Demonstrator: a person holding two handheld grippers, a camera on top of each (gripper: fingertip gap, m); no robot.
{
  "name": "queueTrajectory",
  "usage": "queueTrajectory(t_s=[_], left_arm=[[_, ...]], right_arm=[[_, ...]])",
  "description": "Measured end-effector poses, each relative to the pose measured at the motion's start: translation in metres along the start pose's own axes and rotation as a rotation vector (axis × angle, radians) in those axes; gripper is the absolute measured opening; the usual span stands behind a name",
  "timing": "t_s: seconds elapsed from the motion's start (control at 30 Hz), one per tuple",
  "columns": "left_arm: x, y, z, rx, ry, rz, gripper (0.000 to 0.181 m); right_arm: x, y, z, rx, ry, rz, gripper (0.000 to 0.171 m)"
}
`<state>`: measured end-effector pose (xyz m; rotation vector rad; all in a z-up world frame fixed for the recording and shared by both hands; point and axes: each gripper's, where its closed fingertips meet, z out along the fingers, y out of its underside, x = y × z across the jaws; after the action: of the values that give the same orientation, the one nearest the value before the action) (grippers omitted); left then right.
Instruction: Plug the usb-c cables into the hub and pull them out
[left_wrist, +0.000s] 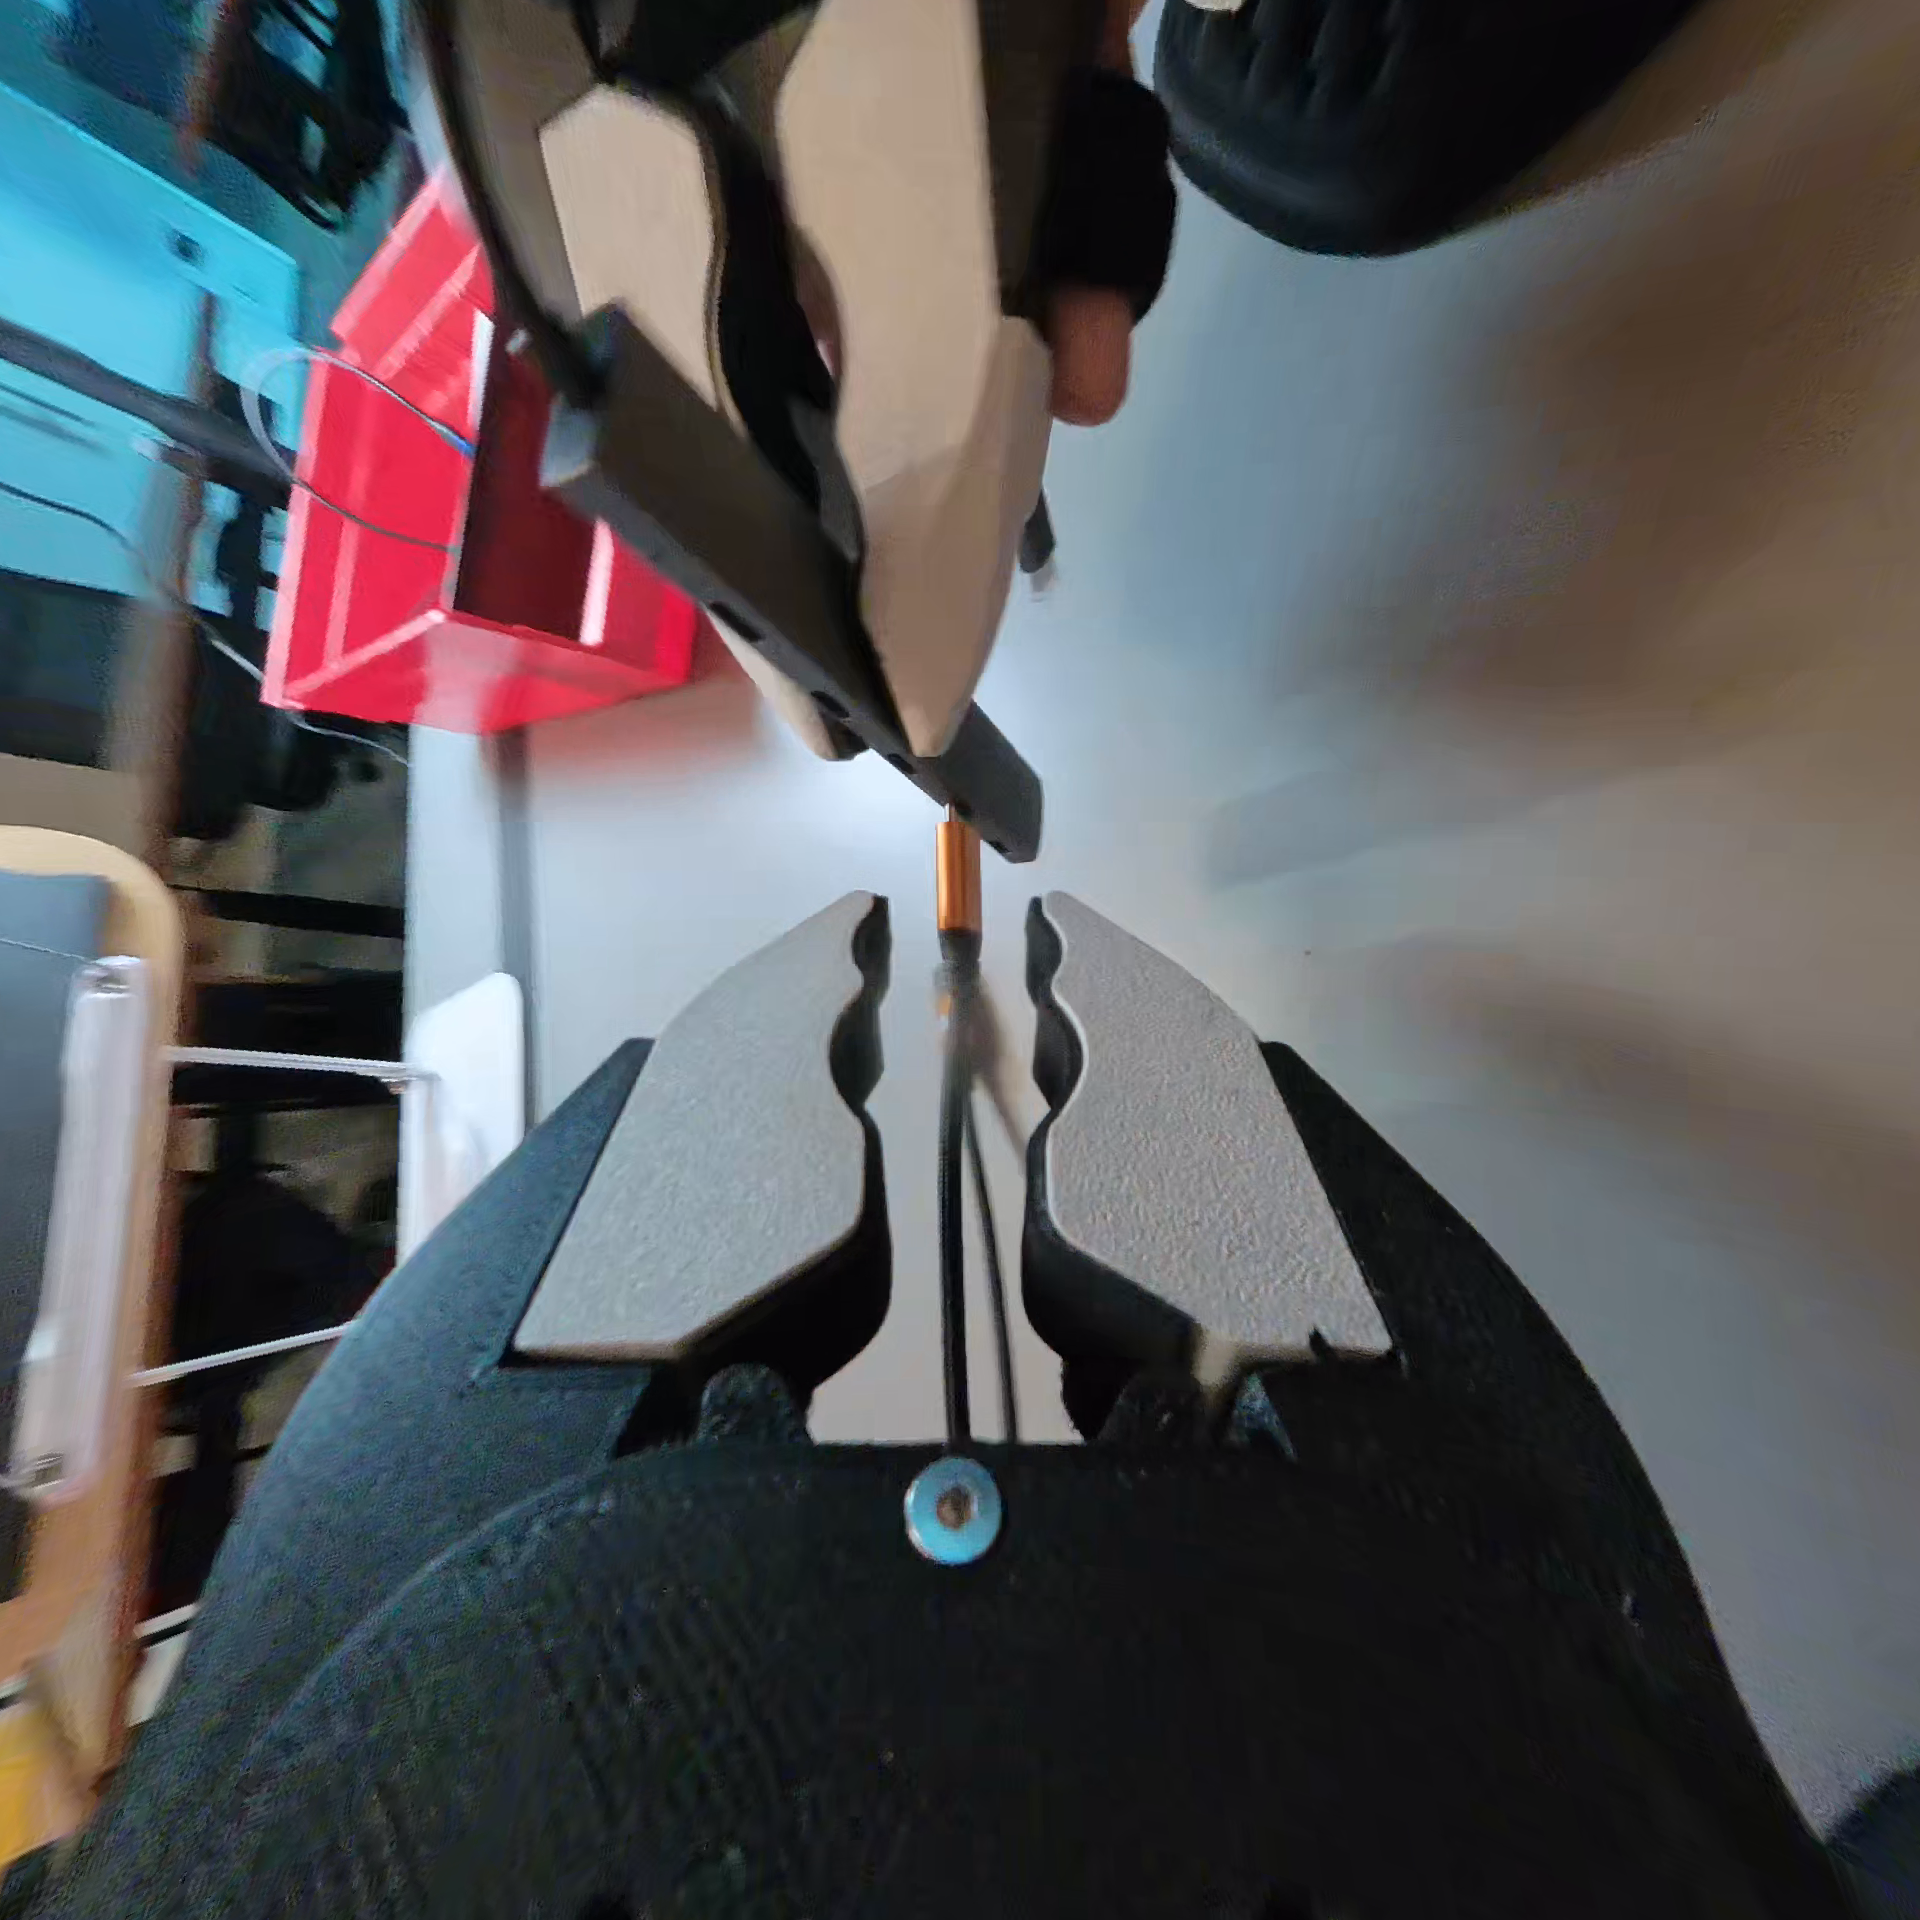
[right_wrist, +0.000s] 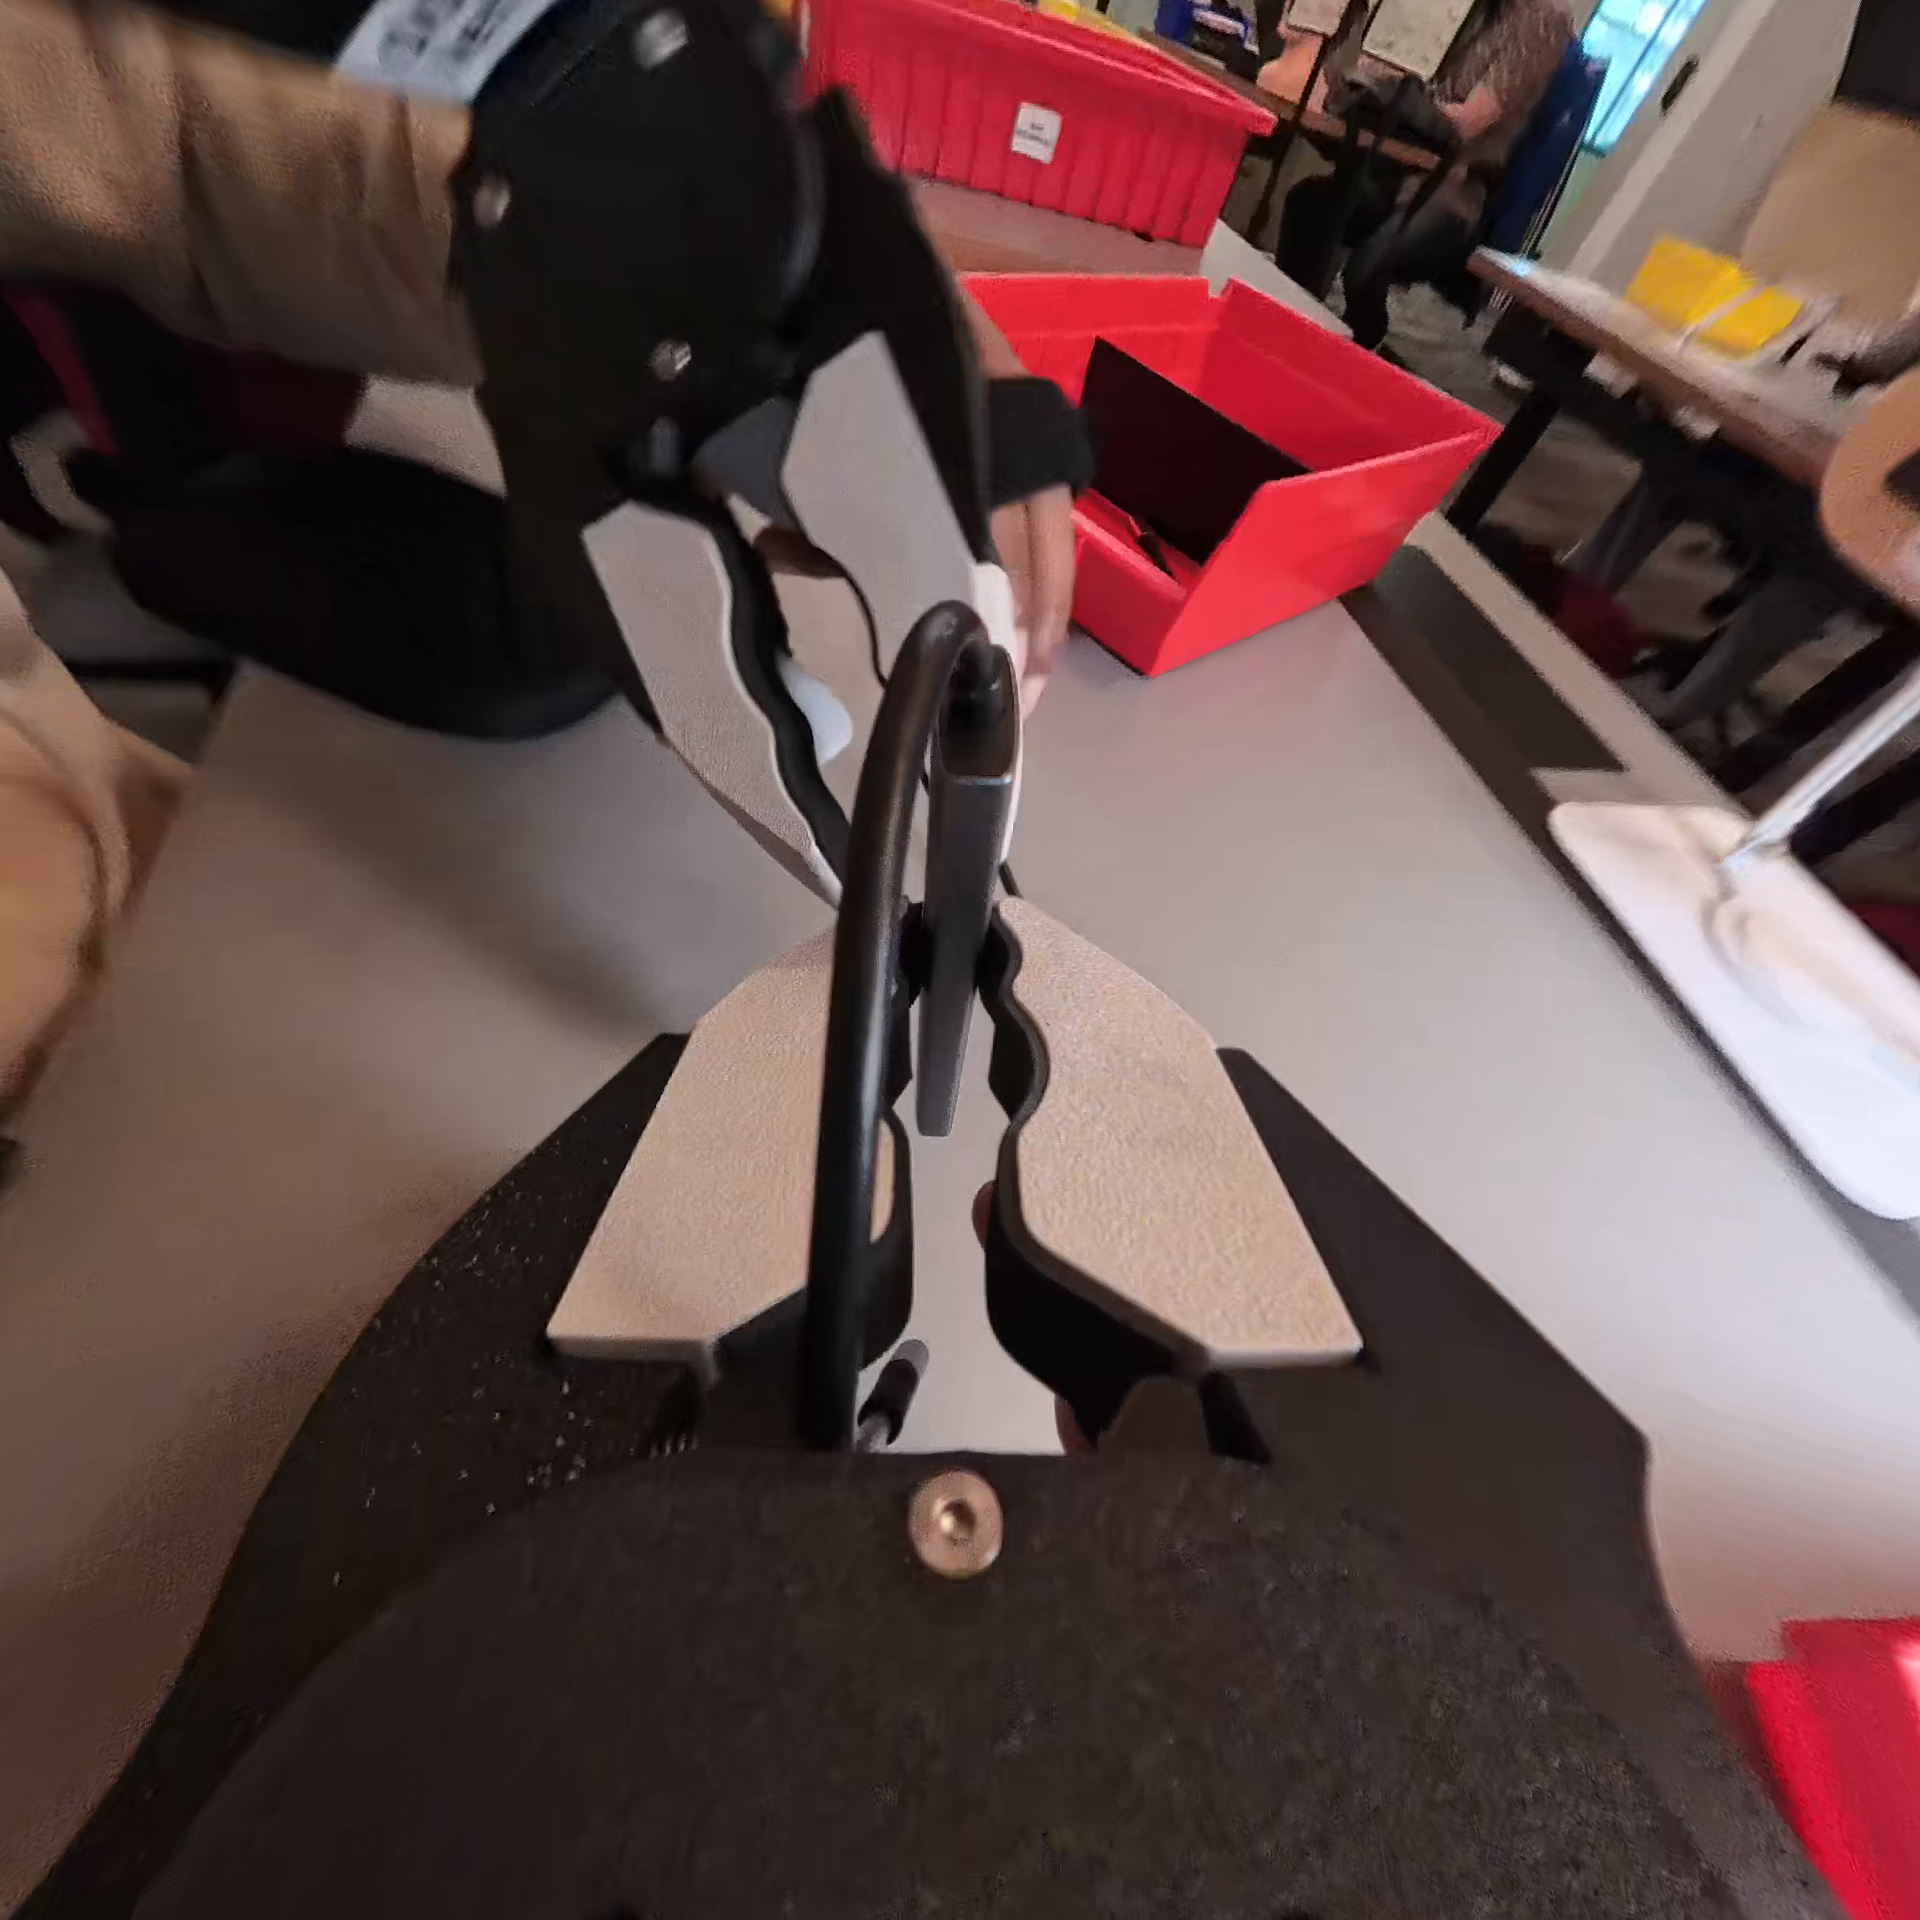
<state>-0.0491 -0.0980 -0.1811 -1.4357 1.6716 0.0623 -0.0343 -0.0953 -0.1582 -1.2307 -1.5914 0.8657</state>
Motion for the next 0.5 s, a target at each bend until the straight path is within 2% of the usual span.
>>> queueTrajectory(t_s=[0.1, 0.2, 0.33, 0.47, 0.5], left_arm=[[0.003, 0.001, 0.003, -0.004, 0.047, -0.034, 0.008], [0.005, -0.002, 0.007, 0.017, 0.046, -0.043, 0.007], [0.01, -0.004, 0.011, 0.045, 0.081, -0.142, 0.006], [0.013, -0.006, 0.012, 0.12, 0.161, -0.355, 0.006], [0.012, -0.008, 0.011, 0.147, 0.176, -0.407, 0.006]], right_arm=[[-0.014, -0.008, 0.0, 0.035, -0.008, -0.168, 0.01], [-0.017, -0.009, -0.002, 0.043, 0.009, -0.232, 0.01], [-0.016, -0.005, 0.001, 0.021, -0.004, -0.202, 0.01], [-0.015, -0.004, 0.003, 0.024, -0.027, -0.119, 0.01], [-0.013, -0.003, 0.003, 0.018, -0.03, -0.107, 0.016]])
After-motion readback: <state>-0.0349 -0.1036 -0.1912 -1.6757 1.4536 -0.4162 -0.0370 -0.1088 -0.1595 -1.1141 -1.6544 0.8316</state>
